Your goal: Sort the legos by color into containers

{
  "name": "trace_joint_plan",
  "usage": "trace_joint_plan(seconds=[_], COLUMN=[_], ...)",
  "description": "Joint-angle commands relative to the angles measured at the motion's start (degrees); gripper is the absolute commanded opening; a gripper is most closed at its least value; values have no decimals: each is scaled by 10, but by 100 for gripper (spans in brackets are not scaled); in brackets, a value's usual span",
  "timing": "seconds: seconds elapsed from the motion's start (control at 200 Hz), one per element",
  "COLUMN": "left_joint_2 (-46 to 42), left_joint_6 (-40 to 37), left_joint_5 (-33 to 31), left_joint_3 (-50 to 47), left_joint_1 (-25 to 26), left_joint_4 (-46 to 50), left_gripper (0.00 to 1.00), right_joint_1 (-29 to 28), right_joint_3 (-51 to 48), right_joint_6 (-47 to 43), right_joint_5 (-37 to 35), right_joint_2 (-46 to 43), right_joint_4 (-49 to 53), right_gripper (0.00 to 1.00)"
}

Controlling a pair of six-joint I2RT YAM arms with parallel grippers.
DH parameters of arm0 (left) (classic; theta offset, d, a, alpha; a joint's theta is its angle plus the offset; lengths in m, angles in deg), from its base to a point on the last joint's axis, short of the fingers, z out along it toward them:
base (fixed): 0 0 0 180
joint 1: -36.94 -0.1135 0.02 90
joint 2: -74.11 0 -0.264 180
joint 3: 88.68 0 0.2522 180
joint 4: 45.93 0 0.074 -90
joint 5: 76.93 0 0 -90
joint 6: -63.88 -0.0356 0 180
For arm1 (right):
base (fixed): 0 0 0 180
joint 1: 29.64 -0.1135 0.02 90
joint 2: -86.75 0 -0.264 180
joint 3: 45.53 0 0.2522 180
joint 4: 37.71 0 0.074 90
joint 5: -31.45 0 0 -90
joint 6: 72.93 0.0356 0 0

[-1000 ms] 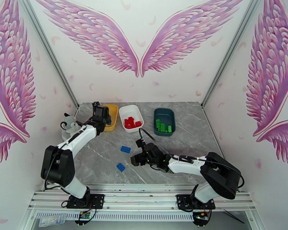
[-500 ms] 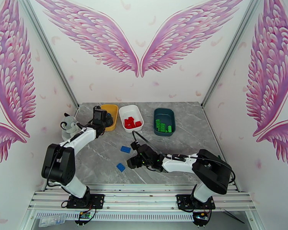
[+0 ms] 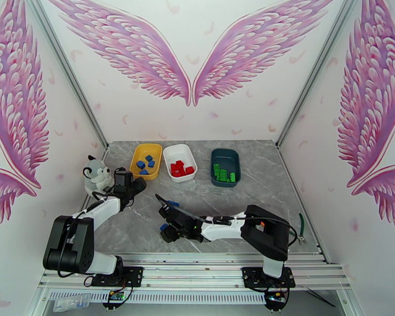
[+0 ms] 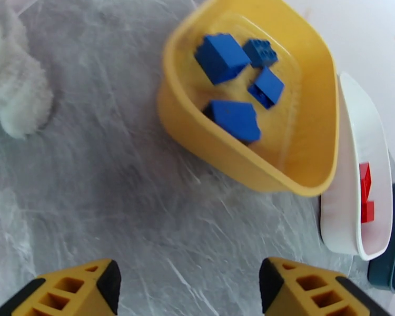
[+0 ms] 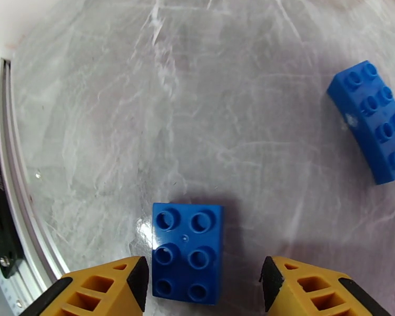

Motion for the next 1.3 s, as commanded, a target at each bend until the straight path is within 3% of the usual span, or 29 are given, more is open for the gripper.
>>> trace_joint_plan(seconds=[0.0, 0.25, 0.44, 0.595, 0.96, 1.295], left_joint_2=[-29, -26, -20, -6, 40, 32], left_joint_6=[20, 49, 58, 64, 94, 120], left_joint_5=[46, 100, 119, 136, 170, 164], left_joint_3=[-9, -35, -49, -54, -65, -74], left_joint_1=[-22, -76, -86, -86, -85, -74], left_joint_4=[-43, -91, -112, -130, -203, -248], left_gripper=[74, 74, 75, 75, 73, 73], right_joint_1=[-19, -25, -25, -19, 51, 142], right_joint_3=[30, 54, 69, 69, 119, 236], right_joint_6=[-17, 0, 1, 4, -3, 23], right_joint_5=[-63, -113, -128, -134, -30, 63], right_joint_2=[28, 63, 81, 74, 55, 109], right_joint_4=[41, 63, 70, 61, 14, -15], right_gripper=[63, 51, 35, 29, 22, 21])
